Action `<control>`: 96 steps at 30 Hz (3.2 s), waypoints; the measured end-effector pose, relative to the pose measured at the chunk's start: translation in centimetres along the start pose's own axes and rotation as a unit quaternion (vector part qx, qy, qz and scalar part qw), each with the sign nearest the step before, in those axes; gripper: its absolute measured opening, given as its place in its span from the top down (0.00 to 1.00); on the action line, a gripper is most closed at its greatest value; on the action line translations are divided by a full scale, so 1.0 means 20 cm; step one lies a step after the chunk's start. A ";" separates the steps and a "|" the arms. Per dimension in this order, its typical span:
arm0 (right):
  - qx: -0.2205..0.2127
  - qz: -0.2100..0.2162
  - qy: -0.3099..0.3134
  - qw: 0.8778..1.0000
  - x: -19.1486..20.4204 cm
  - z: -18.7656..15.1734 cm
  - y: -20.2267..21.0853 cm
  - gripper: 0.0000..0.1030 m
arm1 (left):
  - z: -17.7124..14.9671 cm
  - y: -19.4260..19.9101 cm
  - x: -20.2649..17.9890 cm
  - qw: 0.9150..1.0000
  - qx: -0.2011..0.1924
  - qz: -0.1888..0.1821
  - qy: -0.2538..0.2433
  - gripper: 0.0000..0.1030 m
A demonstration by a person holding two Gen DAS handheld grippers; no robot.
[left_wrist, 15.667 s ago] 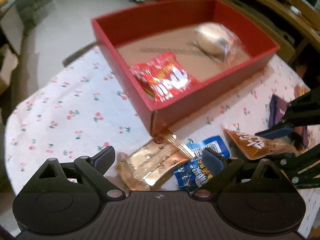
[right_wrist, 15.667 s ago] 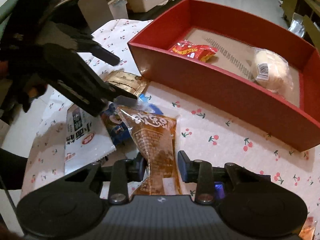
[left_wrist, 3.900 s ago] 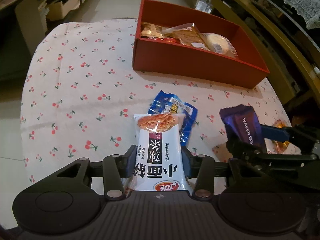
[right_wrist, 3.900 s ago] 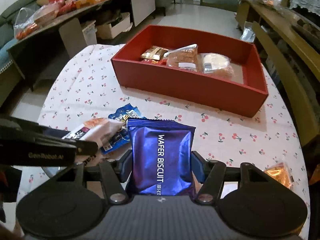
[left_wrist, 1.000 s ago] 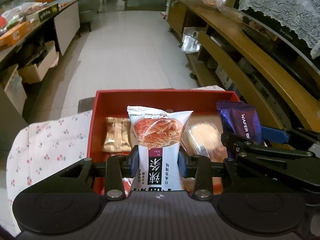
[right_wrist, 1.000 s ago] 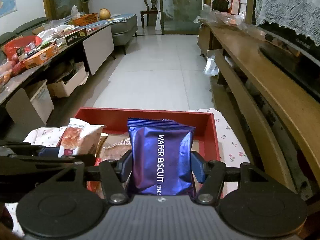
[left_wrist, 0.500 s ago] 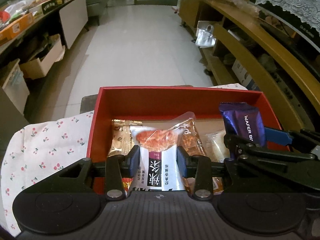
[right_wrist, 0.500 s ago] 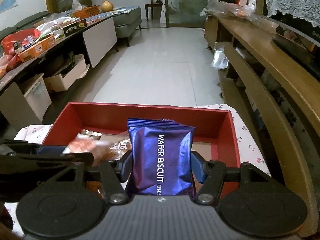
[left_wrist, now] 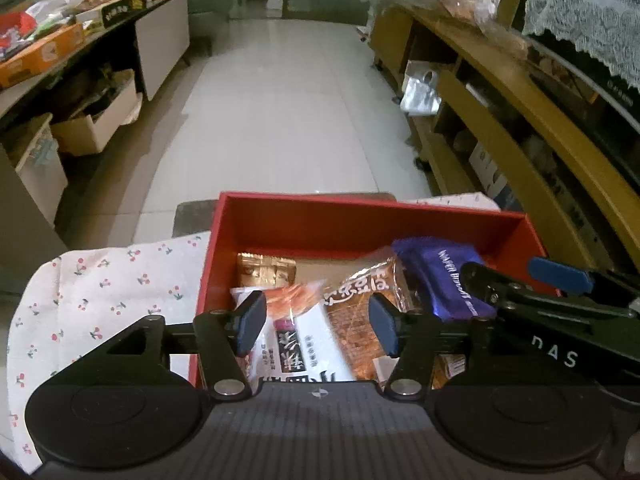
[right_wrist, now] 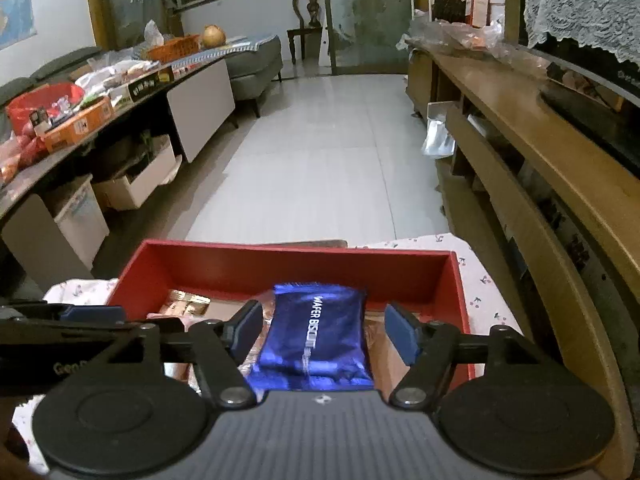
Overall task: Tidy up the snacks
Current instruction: 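Lower both packets into the red box and open both grippers, then reach down and grasp the blue sausage packet with left gripper, then grasp the white duck-gizzard bag with right gripper while left holds the sausage packet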
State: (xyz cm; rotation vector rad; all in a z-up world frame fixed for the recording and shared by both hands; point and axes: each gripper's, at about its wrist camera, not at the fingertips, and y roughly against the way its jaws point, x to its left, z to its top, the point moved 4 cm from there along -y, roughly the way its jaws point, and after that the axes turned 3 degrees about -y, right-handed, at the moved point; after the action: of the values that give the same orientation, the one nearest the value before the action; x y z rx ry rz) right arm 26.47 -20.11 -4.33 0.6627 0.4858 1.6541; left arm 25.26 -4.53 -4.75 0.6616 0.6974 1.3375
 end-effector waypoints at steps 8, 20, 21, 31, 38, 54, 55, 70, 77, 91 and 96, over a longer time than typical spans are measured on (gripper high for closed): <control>-0.008 -0.006 -0.004 1.000 0.03 0.02 0.12 0.22 | -0.01 0.11 0.01 1.000 -0.011 -0.012 0.005 0.33; 0.011 -0.010 -0.003 1.000 0.05 -0.14 0.33 0.22 | -0.19 0.28 -0.01 0.999 0.004 -0.043 -0.007 0.28; 0.012 -0.009 -0.004 1.000 0.05 -0.16 0.34 0.22 | -0.21 0.30 -0.01 0.999 0.005 -0.045 -0.010 0.28; 0.041 -0.005 0.001 0.999 0.08 -0.39 0.50 0.21 | -0.49 0.32 0.03 0.997 0.059 -0.056 -0.017 0.26; 0.064 0.007 -0.006 0.998 0.09 -0.53 0.58 0.21 | -0.66 0.26 0.04 0.992 0.105 -0.058 -0.031 0.23; 0.088 0.000 -0.028 0.996 0.01 -0.67 0.66 0.21 | -0.76 0.13 0.00 0.987 0.143 -0.037 -0.059 0.25; 0.090 -0.004 -0.032 0.995 -0.01 -0.68 0.67 0.21 | -0.76 0.14 -0.01 0.987 0.143 -0.037 -0.061 0.25; 0.172 -0.023 -0.134 0.976 -0.16 -1.01 0.74 0.18 | -0.80 0.26 -0.01 0.987 0.137 -0.063 -0.055 0.26; 0.202 -0.022 -0.144 0.969 -0.12 -1.01 0.61 0.17 | -0.79 0.27 -0.01 0.987 0.137 -0.071 -0.050 0.26; 0.158 -0.178 -0.005 0.971 -0.18 -0.90 0.47 0.17 | -0.80 0.27 -0.03 0.986 0.140 -0.076 -0.054 0.25; 0.163 -0.092 -0.112 0.976 -0.19 -0.92 0.60 0.17 | -0.79 0.28 -0.01 0.986 0.138 -0.079 -0.048 0.25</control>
State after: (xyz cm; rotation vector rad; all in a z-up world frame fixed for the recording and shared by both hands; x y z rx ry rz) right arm 5.75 -25.19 -11.03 1.0040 0.6406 1.3163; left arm 9.41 -3.61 -10.41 0.8679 0.8477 1.0657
